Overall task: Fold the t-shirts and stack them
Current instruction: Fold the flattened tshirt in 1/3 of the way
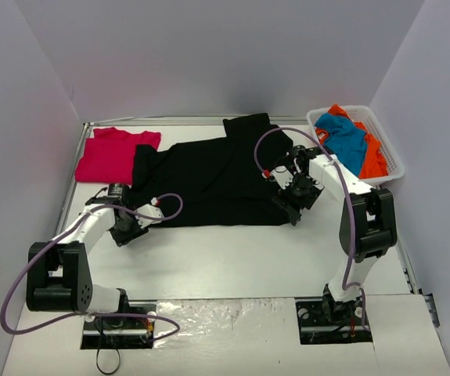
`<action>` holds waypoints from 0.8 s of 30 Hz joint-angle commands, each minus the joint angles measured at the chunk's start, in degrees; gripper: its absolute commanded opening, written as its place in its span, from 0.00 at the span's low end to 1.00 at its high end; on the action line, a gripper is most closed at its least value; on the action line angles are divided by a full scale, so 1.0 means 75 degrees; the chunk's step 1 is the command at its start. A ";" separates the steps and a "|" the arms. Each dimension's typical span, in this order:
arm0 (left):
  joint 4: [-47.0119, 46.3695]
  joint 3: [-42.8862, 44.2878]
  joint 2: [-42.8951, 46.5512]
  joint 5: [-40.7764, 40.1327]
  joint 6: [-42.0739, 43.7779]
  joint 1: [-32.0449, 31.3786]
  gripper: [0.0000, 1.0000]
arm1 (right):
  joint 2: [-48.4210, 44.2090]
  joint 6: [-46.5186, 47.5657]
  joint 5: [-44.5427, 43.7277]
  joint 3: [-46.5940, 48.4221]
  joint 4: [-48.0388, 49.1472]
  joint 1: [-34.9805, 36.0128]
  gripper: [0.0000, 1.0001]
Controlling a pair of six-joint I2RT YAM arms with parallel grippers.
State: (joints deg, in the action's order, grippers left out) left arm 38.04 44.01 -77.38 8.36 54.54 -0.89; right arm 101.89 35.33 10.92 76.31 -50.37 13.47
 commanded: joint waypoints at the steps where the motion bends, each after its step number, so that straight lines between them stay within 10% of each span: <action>1: -0.0244 0.0050 -0.0181 0.0174 0.0216 0.0059 0.40 | 0.0208 -0.0105 0.0068 0.0137 -0.0245 -0.0051 0.79; 14: -0.1252 0.0238 -0.0897 -0.0130 0.0017 0.0071 0.41 | 0.0641 -0.0106 0.0126 0.0337 -0.0245 -0.0051 0.79; 20: -0.1334 0.0238 -0.1236 -0.0282 0.0110 0.0071 0.06 | 0.0771 -0.0129 0.0348 0.0290 -0.0257 -0.0074 0.79; 24: -0.1311 0.0191 -0.1319 -0.0283 0.0204 0.0083 0.02 | 0.0619 -0.0071 0.0361 0.0044 -0.0303 -0.0074 0.79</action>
State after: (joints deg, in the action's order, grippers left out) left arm 27.97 45.23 -85.65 5.52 55.16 -0.71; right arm 107.37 34.63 12.51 77.32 -49.87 13.15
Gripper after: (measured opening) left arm 0.035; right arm 0.788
